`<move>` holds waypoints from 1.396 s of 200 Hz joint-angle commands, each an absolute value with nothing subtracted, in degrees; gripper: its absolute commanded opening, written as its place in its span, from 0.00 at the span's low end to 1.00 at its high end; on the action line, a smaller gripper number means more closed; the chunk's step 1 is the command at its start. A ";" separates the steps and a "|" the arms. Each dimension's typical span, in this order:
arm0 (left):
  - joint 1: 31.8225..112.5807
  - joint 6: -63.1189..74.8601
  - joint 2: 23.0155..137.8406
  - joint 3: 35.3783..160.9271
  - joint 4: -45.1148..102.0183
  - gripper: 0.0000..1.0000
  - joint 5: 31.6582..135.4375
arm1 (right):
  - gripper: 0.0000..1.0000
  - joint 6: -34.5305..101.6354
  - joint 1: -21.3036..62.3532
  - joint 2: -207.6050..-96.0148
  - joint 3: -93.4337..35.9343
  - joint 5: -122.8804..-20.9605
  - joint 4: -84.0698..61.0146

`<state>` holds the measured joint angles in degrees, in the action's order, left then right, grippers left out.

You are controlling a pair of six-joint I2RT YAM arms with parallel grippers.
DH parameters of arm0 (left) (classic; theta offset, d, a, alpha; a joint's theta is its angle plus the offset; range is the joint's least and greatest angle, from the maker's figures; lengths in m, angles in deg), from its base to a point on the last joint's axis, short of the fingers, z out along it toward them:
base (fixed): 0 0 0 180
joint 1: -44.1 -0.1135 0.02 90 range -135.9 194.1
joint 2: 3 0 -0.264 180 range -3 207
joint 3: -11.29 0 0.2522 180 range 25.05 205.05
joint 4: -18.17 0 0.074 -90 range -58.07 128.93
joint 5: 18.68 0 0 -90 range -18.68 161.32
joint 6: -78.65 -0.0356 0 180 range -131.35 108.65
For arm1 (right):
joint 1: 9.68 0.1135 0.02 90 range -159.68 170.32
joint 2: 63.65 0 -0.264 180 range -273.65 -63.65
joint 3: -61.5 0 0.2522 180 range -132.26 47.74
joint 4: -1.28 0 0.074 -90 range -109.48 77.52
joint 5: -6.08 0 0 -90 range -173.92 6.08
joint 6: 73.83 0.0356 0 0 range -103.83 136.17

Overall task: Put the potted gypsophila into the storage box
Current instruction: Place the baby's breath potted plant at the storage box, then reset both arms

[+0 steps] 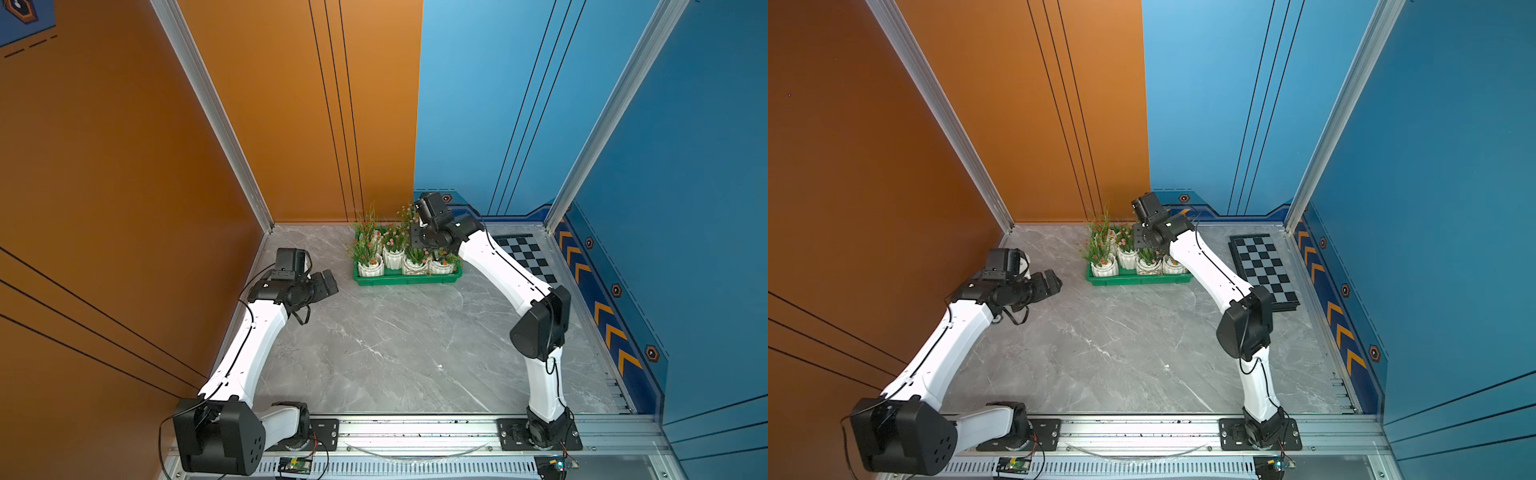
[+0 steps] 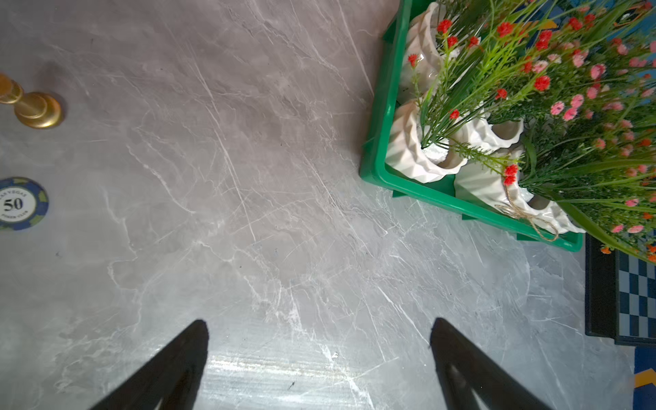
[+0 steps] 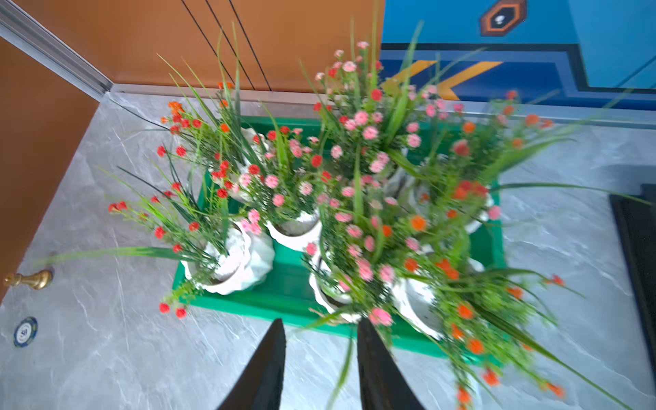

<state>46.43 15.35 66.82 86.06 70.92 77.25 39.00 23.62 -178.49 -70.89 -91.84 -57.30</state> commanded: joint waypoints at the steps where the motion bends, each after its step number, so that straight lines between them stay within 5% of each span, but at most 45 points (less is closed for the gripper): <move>1: 45.69 13.45 65.65 85.96 72.75 0.98 75.85 | 0.38 36.77 20.67 -170.83 -64.13 -94.37 -54.70; 39: 45.47 12.35 65.53 86.48 72.67 0.98 75.20 | 0.52 35.47 15.55 -162.05 -50.54 -94.06 -53.19; 77: 44.99 10.13 66.07 86.98 72.70 0.98 74.00 | 1.00 33.86 10.63 -155.82 -39.55 -93.09 -51.65; 187: 45.24 5.01 64.91 80.49 62.51 0.98 68.67 | 1.00 31.40 1.15 -142.51 -17.93 -98.74 -41.31; 279: 47.66 -2.31 58.58 63.83 34.88 0.98 60.96 | 1.00 31.37 -2.39 -138.12 -5.56 -102.29 -26.10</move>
